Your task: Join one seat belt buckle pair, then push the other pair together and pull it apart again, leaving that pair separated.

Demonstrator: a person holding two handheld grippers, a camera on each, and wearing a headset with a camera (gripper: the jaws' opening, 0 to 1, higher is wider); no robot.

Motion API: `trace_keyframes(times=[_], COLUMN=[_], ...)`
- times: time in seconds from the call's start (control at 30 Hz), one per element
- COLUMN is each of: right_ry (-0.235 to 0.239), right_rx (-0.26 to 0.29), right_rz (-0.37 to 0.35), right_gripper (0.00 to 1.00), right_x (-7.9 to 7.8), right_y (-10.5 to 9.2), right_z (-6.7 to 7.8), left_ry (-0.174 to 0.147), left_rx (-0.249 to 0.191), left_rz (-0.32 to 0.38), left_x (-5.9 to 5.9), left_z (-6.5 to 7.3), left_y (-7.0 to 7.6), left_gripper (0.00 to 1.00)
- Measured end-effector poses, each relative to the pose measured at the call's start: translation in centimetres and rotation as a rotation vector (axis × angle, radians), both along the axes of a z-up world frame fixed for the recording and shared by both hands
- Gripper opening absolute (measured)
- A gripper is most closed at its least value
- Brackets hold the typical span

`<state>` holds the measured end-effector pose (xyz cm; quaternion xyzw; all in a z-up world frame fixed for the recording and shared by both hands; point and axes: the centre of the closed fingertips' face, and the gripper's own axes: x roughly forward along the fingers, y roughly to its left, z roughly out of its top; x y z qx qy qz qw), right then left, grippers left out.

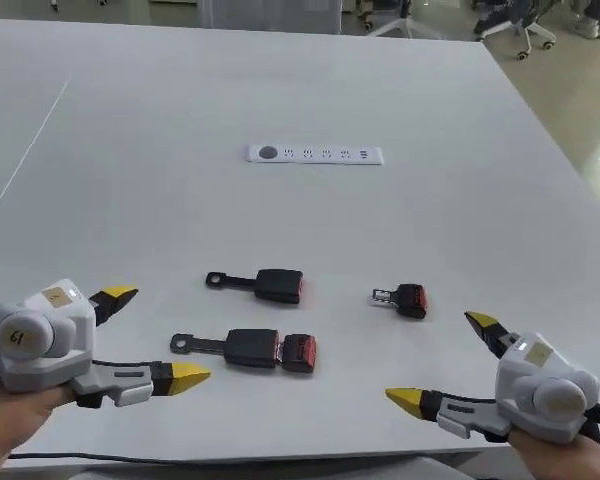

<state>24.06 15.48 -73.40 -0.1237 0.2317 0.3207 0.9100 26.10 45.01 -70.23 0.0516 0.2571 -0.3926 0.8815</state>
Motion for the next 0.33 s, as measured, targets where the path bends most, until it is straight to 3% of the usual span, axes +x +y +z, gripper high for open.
trace_keyframes(times=[0.33], right_ry=[-0.003], right_rx=[-0.003], right_rz=[0.002], right_gripper=[1.00], right_x=[0.11], right_y=[0.05], right_z=[0.14], left_ry=[-0.004], left_rx=[0.001], left_rz=[0.003], left_x=[0.12], left_z=[0.08], left_y=[0.14], left_gripper=[1.00])
